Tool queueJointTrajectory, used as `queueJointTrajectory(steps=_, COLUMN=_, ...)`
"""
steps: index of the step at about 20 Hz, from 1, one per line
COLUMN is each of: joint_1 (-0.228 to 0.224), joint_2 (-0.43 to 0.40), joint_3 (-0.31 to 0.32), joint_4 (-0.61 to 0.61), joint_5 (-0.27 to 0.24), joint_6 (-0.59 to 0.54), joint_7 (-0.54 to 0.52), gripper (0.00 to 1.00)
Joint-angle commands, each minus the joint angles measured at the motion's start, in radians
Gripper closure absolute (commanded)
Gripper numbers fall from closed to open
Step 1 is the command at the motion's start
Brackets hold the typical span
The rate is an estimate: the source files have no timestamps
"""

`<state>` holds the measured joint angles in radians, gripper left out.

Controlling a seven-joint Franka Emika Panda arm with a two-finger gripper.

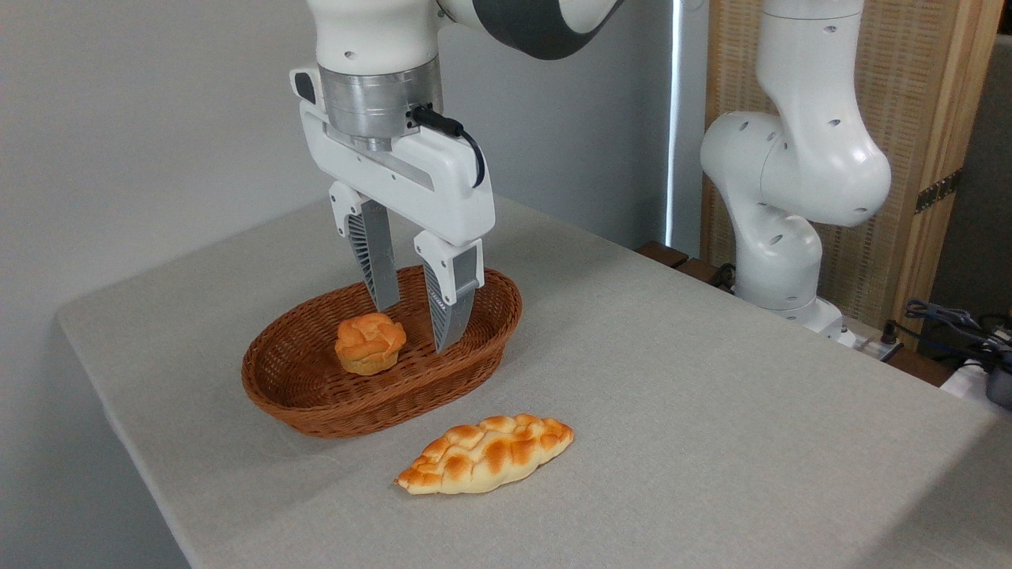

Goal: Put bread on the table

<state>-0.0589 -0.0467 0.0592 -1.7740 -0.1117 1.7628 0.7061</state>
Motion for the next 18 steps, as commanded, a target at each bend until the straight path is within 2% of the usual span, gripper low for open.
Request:
queueJointTrajectory(steps=1, joint_1=-0.004, joint_2=-0.013, joint_3=0.011, joint_4=-0.001, joint_5=-0.011, joint_6=-0.006, joint_7=0.027, gripper=0.0)
queueJointTrajectory(steps=18, joint_1=-0.012, joint_2=-0.015, joint_3=0.001, joint_4=-0.002, joint_5=-0.011, joint_6=-0.012, joint_7=0.027, gripper=0.0)
